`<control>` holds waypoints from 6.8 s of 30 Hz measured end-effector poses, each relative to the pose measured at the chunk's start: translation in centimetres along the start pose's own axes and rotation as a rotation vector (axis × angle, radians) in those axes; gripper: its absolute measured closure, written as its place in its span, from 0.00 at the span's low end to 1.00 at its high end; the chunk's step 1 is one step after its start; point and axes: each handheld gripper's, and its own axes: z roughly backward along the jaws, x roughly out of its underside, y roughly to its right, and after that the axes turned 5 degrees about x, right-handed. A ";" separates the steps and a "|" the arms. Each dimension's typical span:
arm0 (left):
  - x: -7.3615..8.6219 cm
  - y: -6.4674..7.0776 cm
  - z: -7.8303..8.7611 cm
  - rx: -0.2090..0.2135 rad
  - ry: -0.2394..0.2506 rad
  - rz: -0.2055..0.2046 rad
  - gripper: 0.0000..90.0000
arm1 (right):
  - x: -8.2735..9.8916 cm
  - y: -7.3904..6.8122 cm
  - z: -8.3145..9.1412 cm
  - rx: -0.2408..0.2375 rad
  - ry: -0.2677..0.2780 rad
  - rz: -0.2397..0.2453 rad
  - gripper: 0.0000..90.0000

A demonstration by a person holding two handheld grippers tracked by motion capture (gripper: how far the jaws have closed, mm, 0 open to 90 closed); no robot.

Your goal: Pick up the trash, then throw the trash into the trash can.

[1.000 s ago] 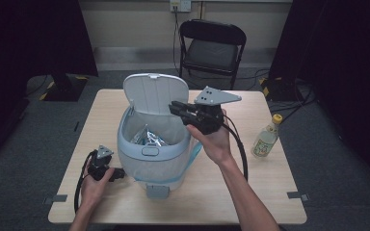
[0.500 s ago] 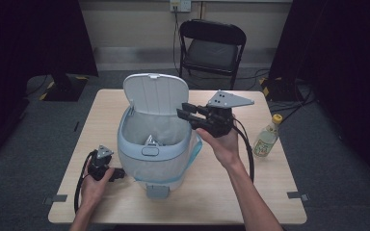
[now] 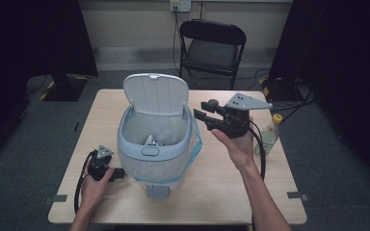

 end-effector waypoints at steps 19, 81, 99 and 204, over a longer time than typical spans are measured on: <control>0.0 0.0 0.0 0.000 0.000 0.000 0.11 | 5.9 3.5 1.9 0.102 -0.088 -0.088 0.56; 0.0 0.0 0.0 0.003 -0.001 0.000 0.11 | 20.6 10.6 8.2 0.492 -0.507 -0.268 0.37; 0.0 0.0 0.0 0.006 0.003 0.006 0.11 | 20.9 12.5 8.2 0.587 -0.509 -0.268 0.25; 0.0 0.0 -0.1 0.008 0.002 0.005 0.10 | 13.8 4.6 4.3 0.283 -0.231 -0.134 0.31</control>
